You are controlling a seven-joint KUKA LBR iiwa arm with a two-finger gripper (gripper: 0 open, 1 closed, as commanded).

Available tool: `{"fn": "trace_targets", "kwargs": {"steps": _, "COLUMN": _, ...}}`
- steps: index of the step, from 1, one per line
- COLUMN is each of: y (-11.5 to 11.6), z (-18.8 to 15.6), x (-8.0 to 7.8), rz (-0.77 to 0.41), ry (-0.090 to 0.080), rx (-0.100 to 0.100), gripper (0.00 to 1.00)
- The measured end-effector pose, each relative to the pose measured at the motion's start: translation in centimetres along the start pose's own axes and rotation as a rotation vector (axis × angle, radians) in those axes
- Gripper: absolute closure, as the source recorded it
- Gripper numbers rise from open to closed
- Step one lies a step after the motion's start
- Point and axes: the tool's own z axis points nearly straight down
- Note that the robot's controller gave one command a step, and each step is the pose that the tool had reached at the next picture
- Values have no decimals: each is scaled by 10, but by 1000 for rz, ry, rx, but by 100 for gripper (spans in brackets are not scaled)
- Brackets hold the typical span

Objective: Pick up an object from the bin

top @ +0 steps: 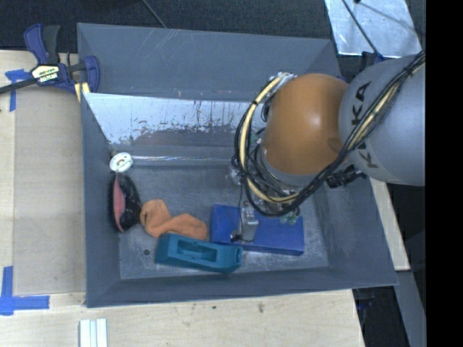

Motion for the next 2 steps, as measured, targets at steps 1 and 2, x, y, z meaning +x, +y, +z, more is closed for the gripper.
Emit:
{"fn": "trace_targets", "kwargs": {"steps": 1, "y": 0, "z": 0, "x": 0, "rz": 0, "ry": 0, "rx": 0, "gripper": 0}}
{"fn": "trace_targets", "kwargs": {"steps": 2, "y": 5, "z": 42, "x": -3, "rz": -45, "ry": -8, "rx": 0, "gripper": 0}}
